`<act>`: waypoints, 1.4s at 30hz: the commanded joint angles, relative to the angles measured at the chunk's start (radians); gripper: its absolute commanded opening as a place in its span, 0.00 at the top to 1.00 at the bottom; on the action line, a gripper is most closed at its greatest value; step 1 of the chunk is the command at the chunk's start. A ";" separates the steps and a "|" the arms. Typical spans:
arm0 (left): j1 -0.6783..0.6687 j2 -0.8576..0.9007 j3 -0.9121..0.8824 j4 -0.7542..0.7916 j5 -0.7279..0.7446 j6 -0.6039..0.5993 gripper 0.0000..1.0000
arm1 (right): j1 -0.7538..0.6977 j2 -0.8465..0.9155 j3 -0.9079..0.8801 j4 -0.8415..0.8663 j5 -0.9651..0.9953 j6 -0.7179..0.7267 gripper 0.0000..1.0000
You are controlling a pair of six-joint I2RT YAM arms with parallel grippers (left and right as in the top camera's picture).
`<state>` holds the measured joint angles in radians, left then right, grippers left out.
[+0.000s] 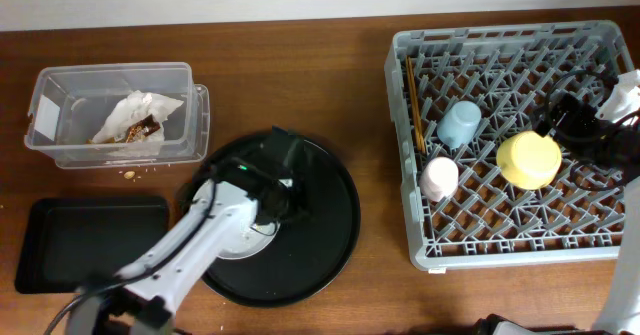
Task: Sort waste into correct bins and load items into the dishwasher rack
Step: 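Grasp the rim of the white plate with the left gripper, then tip the white plate over the black rectangular tray to dump scraps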
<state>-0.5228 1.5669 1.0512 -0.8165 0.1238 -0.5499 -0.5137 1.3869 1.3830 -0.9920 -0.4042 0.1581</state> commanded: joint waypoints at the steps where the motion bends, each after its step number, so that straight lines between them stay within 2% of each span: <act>1: -0.043 0.062 -0.019 -0.020 -0.132 -0.021 0.40 | -0.005 0.002 0.008 0.000 0.009 0.008 0.01; 6: -0.045 0.132 -0.019 -0.030 -0.216 -0.021 0.44 | -0.005 0.002 0.008 0.000 0.009 0.008 0.01; 10: -0.045 0.180 -0.019 -0.015 -0.226 -0.021 0.52 | -0.005 0.002 0.008 0.000 0.009 0.008 0.01; 14: -0.059 0.222 -0.020 -0.007 -0.226 -0.021 0.52 | -0.005 0.002 0.008 0.000 0.009 0.008 0.01; 16: -0.070 0.222 -0.020 0.002 -0.226 -0.021 0.61 | -0.005 0.002 0.008 0.000 0.009 0.008 0.01; 18: -0.072 0.222 -0.020 0.000 -0.226 -0.021 0.65 | -0.005 0.002 0.008 0.000 0.009 0.008 0.01; 21: -0.072 0.222 -0.020 0.000 -0.227 -0.021 0.83 | -0.005 0.002 0.008 0.000 0.009 0.008 0.01; 24: -0.072 0.222 -0.020 -0.002 -0.262 -0.021 0.88 | -0.005 0.002 0.008 0.000 0.009 0.008 0.01; 26: -0.072 0.222 -0.020 -0.010 -0.286 -0.021 0.99 | -0.005 0.002 0.008 0.000 0.009 0.008 0.01; 32: -0.072 0.222 -0.016 -0.050 -0.286 -0.034 0.99 | -0.005 0.002 0.008 0.000 0.009 0.008 0.01; 42: -0.072 0.167 0.105 -0.166 -0.286 -0.041 0.99 | -0.005 0.002 0.008 0.000 0.009 0.008 0.01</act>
<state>-0.5934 1.7786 1.1278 -0.9733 -0.1688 -0.5804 -0.5137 1.3869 1.3830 -0.9920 -0.4042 0.1585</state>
